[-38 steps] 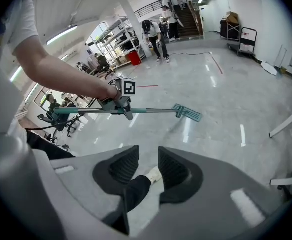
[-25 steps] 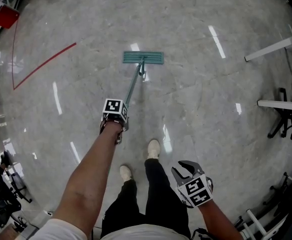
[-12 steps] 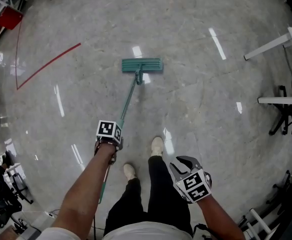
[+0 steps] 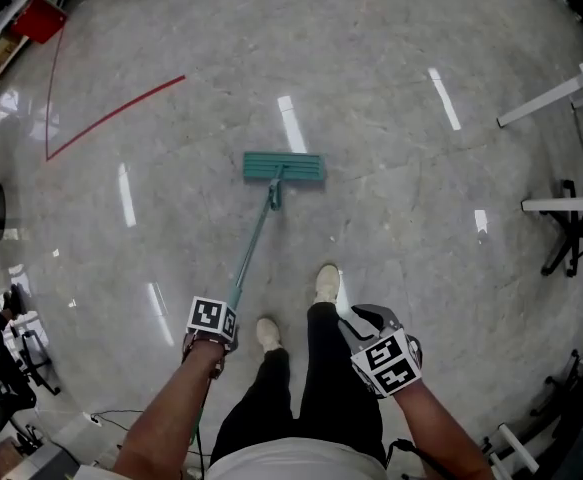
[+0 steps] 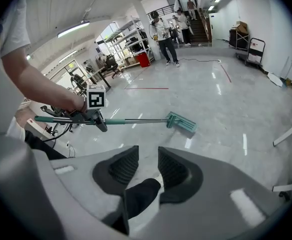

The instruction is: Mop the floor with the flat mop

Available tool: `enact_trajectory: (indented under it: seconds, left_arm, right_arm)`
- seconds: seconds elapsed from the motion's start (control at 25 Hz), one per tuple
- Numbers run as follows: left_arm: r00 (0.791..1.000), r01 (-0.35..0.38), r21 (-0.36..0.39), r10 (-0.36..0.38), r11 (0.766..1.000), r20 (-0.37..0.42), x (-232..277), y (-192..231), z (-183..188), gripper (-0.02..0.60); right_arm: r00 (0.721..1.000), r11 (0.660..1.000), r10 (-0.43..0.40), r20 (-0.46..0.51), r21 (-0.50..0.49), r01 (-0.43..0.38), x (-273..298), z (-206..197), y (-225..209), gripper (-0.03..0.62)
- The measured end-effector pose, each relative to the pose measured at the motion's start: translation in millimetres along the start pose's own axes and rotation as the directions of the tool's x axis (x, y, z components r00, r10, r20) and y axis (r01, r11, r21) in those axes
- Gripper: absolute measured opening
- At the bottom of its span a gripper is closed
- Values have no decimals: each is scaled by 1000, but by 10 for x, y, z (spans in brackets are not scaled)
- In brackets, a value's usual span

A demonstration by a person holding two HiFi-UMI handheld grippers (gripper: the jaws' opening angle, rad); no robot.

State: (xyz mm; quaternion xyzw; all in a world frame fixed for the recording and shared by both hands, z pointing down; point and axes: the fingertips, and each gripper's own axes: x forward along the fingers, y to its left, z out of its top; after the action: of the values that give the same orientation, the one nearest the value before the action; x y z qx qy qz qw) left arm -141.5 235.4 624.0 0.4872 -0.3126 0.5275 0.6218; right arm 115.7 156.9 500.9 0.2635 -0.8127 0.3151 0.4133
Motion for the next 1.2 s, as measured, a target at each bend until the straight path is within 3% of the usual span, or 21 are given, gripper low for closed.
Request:
enact_trajectory:
  seconds: [0.24,0.44,1.04,1.2]
  left_arm:
    - [999,-7,-23,7,1000,-34,139,122,-654,58]
    - [998,16,-63,-19,998,-61,342,119,-886,58]
    - [998,16,-103,-22,995,-62,557,39,-501,58]
    - [997,52,-129,-58,990,-45,509,-56,-247,58]
  right_arm:
    - [1000,999,25,-10,-45,-26,101,36,301,124]
    - [999,998,37,-20,-45,-38,152,-6,427,124]
    - [998,999,38,-52,-8,-38,121,-65,215,124]
    - [997,999,44,-60,5,-44,117,-48,152,124]
